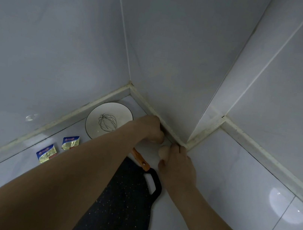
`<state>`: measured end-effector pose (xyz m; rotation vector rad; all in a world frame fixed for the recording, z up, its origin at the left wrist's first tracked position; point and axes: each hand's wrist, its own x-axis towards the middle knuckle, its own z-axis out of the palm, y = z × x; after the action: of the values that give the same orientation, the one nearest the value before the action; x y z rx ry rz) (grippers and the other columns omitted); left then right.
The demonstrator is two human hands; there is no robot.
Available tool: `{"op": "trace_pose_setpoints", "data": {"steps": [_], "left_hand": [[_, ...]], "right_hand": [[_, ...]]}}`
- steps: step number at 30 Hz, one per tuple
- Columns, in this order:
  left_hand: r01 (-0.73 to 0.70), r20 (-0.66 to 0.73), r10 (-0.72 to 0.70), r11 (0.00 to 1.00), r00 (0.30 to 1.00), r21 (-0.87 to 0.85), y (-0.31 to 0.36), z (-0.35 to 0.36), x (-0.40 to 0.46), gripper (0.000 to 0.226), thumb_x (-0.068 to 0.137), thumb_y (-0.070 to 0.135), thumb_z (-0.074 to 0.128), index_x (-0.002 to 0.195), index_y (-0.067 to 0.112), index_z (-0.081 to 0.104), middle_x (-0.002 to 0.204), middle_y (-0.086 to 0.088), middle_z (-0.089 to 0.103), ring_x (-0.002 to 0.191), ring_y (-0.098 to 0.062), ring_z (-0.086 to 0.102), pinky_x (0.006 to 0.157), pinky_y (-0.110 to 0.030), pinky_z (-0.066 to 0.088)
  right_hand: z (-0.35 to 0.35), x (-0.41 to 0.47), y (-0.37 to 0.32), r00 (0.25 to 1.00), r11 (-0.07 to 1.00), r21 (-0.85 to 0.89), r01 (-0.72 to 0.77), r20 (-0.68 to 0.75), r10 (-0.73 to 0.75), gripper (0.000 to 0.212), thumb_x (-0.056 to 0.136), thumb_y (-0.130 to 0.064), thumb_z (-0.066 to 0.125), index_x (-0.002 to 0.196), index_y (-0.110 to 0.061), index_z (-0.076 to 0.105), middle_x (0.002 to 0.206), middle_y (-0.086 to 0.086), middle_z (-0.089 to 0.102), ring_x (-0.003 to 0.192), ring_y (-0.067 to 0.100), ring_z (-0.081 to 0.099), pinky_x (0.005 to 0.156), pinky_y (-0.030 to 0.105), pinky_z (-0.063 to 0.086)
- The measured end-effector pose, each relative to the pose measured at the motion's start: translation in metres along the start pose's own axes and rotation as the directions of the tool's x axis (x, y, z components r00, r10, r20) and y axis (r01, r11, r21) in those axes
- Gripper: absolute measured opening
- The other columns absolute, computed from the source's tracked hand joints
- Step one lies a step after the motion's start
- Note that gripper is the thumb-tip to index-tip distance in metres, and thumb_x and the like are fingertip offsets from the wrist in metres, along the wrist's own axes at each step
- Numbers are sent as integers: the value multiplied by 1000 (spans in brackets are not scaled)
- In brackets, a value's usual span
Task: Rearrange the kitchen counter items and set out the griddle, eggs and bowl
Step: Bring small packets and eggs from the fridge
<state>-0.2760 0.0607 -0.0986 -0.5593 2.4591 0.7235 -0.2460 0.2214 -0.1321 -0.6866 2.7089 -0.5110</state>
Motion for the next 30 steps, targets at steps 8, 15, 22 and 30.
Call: {"op": "trace_pose_setpoints", "data": {"steps": [8, 15, 22, 30], "left_hand": [[18, -2, -17, 997, 1000, 79, 7, -10, -13, 19, 82, 25, 65, 75, 13, 52, 81, -6, 53, 69, -20, 50, 54, -26, 37], [-44, -126, 61, 990, 990, 133, 14, -20, -47, 42, 93, 29, 57, 126, 4, 50, 125, -12, 54, 107, -25, 55, 80, -29, 42], [-107, -308, 143, 986, 941, 131, 22, -21, -103, 49, 98, 27, 49, 140, 4, 40, 137, -14, 47, 122, -28, 48, 99, -31, 41], [-142, -404, 186, 980, 895, 136, 57, -5, -177, 48, 99, 32, 44, 142, 12, 40, 135, -7, 46, 106, -27, 58, 82, -43, 56]], "right_hand": [[-12, -13, 1, 1000, 1000, 4, -19, 11, 19, 37, 94, -33, 51, 123, -14, 41, 124, 2, 44, 100, 20, 52, 76, 29, 43], [-37, -38, 3, 1000, 1000, -22, -17, 2, 17, 49, 92, -37, 54, 131, -14, 35, 120, 5, 45, 100, 21, 52, 74, 29, 41], [-80, -74, 2, 999, 998, -47, -33, -30, 31, 54, 88, -36, 57, 133, -15, 35, 125, 6, 44, 108, 25, 49, 80, 33, 42], [-134, -137, 13, 992, 994, -74, -80, -100, 73, 54, 88, -37, 56, 131, -13, 35, 130, 7, 42, 110, 27, 48, 83, 35, 43]]}}
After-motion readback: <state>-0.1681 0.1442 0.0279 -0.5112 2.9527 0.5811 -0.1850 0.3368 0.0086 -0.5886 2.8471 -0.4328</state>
